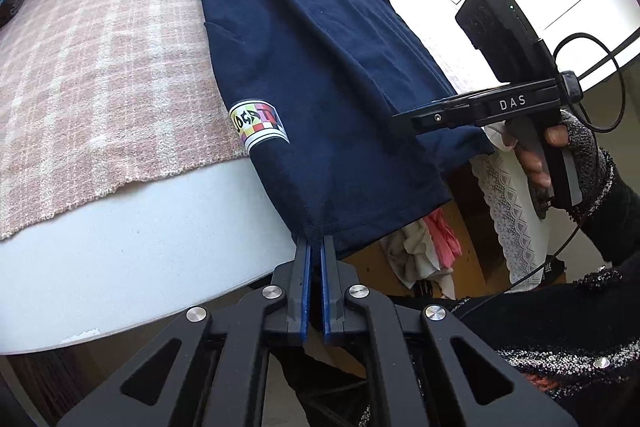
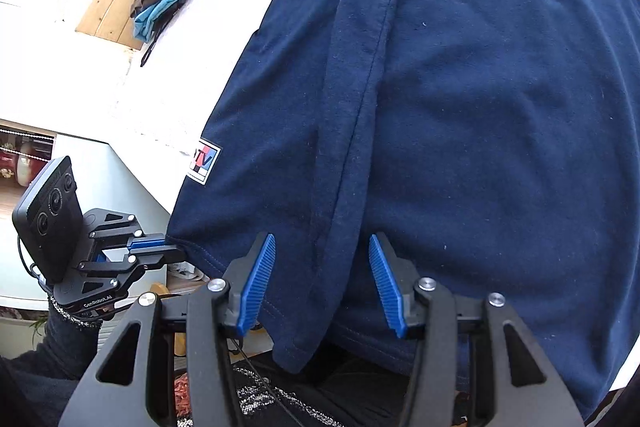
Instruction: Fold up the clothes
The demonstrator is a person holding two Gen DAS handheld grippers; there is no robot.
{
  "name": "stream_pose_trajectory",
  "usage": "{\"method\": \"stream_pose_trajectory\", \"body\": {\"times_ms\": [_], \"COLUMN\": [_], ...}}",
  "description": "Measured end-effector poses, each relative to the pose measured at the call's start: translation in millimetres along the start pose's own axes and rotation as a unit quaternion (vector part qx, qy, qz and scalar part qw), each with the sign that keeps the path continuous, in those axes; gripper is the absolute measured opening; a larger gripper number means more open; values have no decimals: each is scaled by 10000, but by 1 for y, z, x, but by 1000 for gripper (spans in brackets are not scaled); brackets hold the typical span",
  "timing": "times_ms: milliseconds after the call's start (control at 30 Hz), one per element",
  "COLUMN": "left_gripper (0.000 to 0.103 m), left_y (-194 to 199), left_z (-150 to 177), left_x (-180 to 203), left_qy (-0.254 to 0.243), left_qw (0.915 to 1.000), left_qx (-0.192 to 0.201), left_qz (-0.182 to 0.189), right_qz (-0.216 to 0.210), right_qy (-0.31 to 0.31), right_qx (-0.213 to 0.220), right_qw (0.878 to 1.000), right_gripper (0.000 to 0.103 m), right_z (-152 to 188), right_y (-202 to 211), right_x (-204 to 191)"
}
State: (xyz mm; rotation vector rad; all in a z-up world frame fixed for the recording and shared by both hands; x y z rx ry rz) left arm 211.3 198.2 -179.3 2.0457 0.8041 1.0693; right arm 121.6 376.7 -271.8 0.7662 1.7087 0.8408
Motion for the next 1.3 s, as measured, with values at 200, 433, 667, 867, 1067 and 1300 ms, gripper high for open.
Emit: {"method": "stream_pose_trajectory", "body": {"times_ms": [200,433,667,867,1067,1300], "left_gripper": [2,0,0,0,11,7], "left_y": [0,15,6,-51,-70,-84], "left_z": [15,24,-43,-50,-60,-60], "left_x": [-18,-16,20,30,50,31], "left_qy": [285,65,-691,-869,-1041,-522], "left_qw": [9995,9989,9975,9950,9927,9955], "left_qx": [-113,-235,49,-432,-580,-758], "left_qz": [25,-402,-155,-255,-176,-233], "right_qz": [268,726,710,950,736,130], "right_qy": [506,630,663,590,343,157], "right_qx": [-48,-24,932,1211,1154,682], "right_qw": [9984,9954,9909,9863,9900,9975], "right_gripper": [44,44,44,44,44,40], "right_z": [2,-23,-115,-203,-270,-295], "right_y": [-6,14,42,35,11,-23], "right_x": [-9,-11,-13,18,62,74]}}
Point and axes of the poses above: each gripper's, at about its wrist camera, not at the fingertips, and y roughly against the way its jaws point, x to its right, z to its underside, the point moved 7 cm from there along -y, roughly the way its jaws point, and after that the axes turned 5 degrees about x, right-handed, at the moved point
